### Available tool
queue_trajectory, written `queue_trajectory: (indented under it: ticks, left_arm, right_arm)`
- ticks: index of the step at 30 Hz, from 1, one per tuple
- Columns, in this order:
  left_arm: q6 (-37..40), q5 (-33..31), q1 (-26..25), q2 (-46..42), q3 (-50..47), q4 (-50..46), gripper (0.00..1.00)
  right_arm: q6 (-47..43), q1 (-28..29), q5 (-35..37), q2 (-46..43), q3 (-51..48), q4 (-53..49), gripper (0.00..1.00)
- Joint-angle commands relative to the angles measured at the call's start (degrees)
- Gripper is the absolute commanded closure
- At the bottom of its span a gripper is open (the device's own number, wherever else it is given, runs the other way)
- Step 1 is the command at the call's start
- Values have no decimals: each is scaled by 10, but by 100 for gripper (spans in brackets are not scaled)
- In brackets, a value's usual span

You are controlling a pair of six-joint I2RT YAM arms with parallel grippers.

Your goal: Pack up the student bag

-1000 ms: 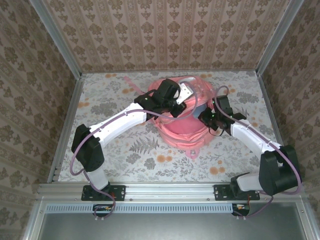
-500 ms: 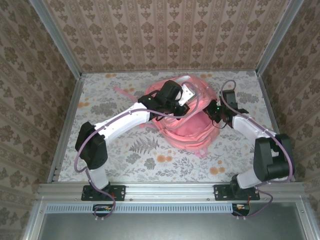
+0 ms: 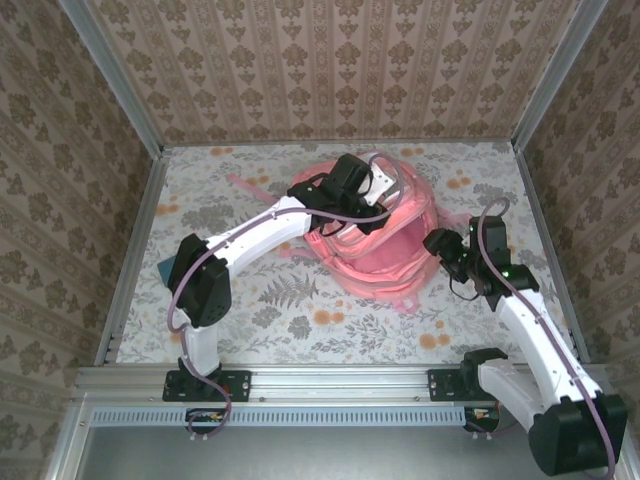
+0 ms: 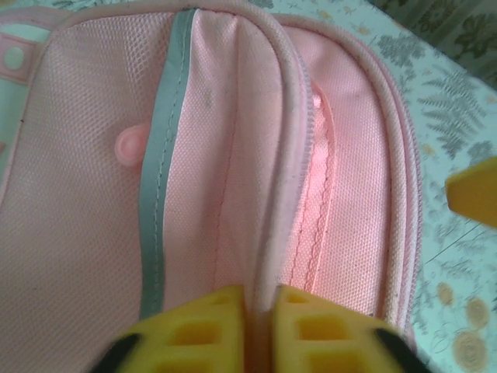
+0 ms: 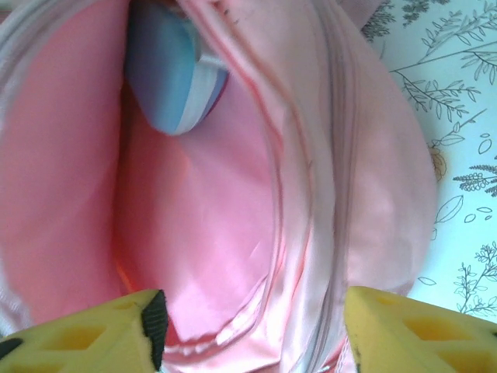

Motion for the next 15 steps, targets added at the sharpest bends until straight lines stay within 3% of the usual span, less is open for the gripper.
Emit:
queue_trajectory:
  ticks: [1,4,6,9,15]
  left_arm:
    - [-58,34,15,0,31,15,61]
    - [-108,25,40,-21,2,23,37]
    - [-152,9,64,-43,-35,35,30]
    - [-229,-12,109,-80,-114,52,30]
    - [-359,-1,186,-116,-255,95,41]
  right_arm:
    - [-19,-2,-46,-22,-4,-9,31]
    - [-22,4,-79,-17,-1,11,26]
    - [-25,13,-85,-9,1,18,25]
    - [-25,33,-83,7,4,27,23]
    - [-20,82,-62,53,4,52,20]
